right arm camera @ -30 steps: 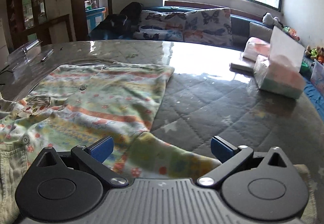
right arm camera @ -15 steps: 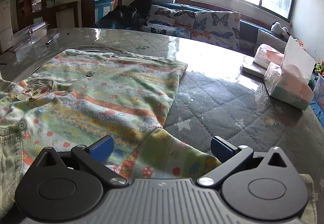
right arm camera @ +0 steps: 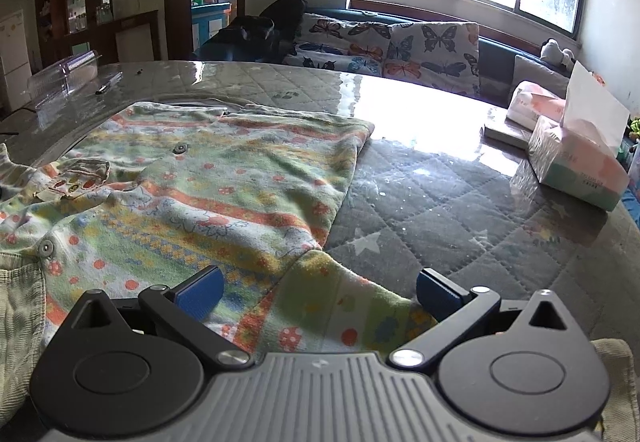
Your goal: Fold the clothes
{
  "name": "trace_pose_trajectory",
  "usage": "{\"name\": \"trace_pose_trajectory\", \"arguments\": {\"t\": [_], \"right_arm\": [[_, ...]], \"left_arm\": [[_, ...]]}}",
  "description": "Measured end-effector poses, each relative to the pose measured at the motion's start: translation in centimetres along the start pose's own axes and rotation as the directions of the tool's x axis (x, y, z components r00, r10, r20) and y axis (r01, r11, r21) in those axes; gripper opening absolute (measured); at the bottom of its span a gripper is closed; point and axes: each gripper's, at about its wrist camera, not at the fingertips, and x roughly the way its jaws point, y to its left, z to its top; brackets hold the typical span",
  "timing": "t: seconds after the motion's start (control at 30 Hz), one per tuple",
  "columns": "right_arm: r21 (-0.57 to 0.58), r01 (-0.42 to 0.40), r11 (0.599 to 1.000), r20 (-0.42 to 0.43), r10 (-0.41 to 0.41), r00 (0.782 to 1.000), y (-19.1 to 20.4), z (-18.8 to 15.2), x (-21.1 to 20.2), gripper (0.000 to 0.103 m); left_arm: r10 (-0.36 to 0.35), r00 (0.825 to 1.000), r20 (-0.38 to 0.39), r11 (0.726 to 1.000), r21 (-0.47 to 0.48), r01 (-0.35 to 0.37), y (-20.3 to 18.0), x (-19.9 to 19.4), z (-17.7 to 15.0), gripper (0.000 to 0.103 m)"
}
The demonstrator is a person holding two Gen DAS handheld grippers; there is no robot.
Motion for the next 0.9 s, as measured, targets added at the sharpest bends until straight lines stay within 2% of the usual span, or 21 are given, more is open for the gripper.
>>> {"name": "trace_pose_trajectory", "arguments": {"t": [0.23,0.37,0.47,0.57,0.67,0.73,0.9], "right_arm": [[-0.016,0.007,1.000,0.001,-0.007,1.000,0.4,0.2,-0.5,0.103],[-0.059,0.004,0.998,0.016,-0.003,1.000,1.4,0.7,-1.5,0.103],[-0.089,-0.026,0.996,0.032,0.029,0.999,2.6,1.1,-2.2,0.103],[-0.115,-0.051,0.992,0.031,0.055,0.998,3.8,1.3,-2.4,0.103],[-0.152,-0.075,0.986,0.001,0.076,0.997,4.9,0.8,-2.1,0.103],[-0.195,-0.077,0.978,-0.024,0.074,0.997,5.7,-0.1,-1.9,0.103],[-0.256,-0.071,0.964,-0.026,0.067,0.997,6.3,-0.7,-2.8,0.103]], "left_arm": [[0.052,0.998,-0.031,0.998,-0.022,-0.053,2.5,-0.8,-0.7,0.103],[-0.005,1.000,-0.003,0.999,-0.054,0.004,2.2,-2.1,0.3,0.103],[-0.071,0.997,0.031,0.997,-0.020,0.072,0.3,-2.7,1.0,0.103],[-0.117,0.993,0.031,0.993,0.031,0.116,-1.5,-2.4,1.0,0.103],[-0.128,0.992,-0.007,0.989,0.073,0.128,-2.6,-1.7,0.2,0.103],[-0.123,0.992,0.001,0.988,0.093,0.122,-2.7,-1.8,-0.6,0.103],[-0.121,0.993,-0.009,0.987,0.109,0.122,-2.4,-2.6,-0.5,0.103]]}}
